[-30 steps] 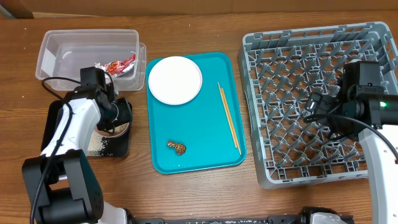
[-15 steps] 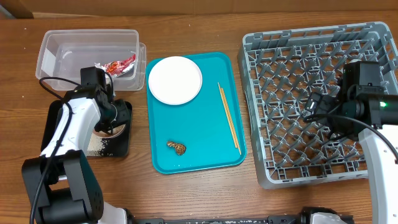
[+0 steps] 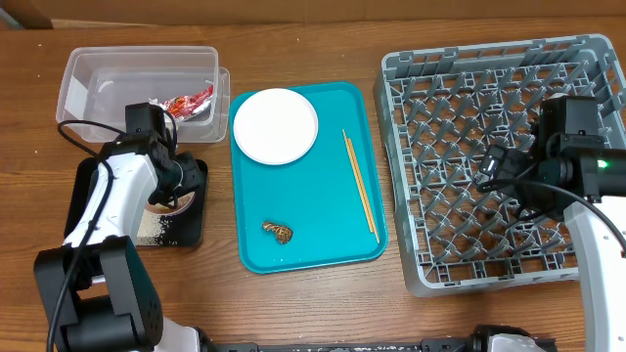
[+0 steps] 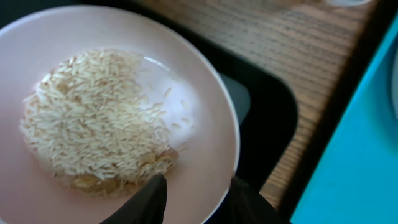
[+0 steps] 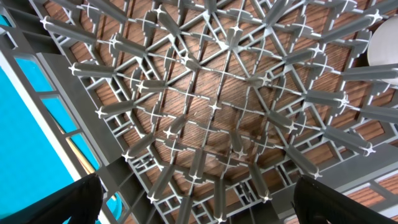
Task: Sort waste into correct bins and load items into the dishwasher
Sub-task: 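Tilt the rice bowl with the left gripper to pour rice onto the black tray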
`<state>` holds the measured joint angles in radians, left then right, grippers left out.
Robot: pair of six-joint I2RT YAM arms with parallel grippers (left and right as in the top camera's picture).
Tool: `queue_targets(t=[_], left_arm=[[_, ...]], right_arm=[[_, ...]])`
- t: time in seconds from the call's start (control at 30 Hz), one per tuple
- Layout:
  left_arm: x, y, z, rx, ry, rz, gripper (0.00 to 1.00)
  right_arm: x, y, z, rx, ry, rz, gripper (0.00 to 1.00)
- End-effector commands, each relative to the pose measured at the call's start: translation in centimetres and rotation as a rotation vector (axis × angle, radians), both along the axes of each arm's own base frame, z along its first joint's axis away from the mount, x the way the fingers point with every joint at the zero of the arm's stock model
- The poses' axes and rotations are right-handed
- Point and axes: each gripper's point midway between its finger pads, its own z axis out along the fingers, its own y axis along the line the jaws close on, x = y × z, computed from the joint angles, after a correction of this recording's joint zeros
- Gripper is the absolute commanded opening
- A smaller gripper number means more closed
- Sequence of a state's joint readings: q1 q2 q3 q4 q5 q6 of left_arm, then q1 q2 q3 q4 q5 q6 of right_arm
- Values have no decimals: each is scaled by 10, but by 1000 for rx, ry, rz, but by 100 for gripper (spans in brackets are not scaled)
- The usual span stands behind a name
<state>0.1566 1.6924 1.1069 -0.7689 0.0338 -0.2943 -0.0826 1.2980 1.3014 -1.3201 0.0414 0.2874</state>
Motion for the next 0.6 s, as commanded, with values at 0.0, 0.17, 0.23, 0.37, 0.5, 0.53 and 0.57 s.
queue_targets(t=[0.0, 0.17, 0.23, 0.37, 0.5, 0.53, 0.57], left_arm=[[9, -6, 7, -25, -45, 6, 37], [19, -6, 10, -18, -85, 1, 38], [22, -7, 11, -8, -94, -5, 42], [22, -7, 11, 43, -91, -16, 45], [22, -5, 11, 82, -87, -20, 45], [22, -4, 11, 90, -86, -19, 45], [21, -3, 11, 98, -82, -17, 45]], right_arm=[[3, -1, 6, -10, -22, -2, 100], [3, -1, 6, -10, -24, -3, 100], [3, -1, 6, -10, -25, -3, 100], [3, -1, 6, -10, -24, -2, 100], [3, -1, 6, -10, -24, -2, 100], [3, -1, 6, -10, -23, -2, 100], [3, -1, 6, -10, -23, -2, 100]])
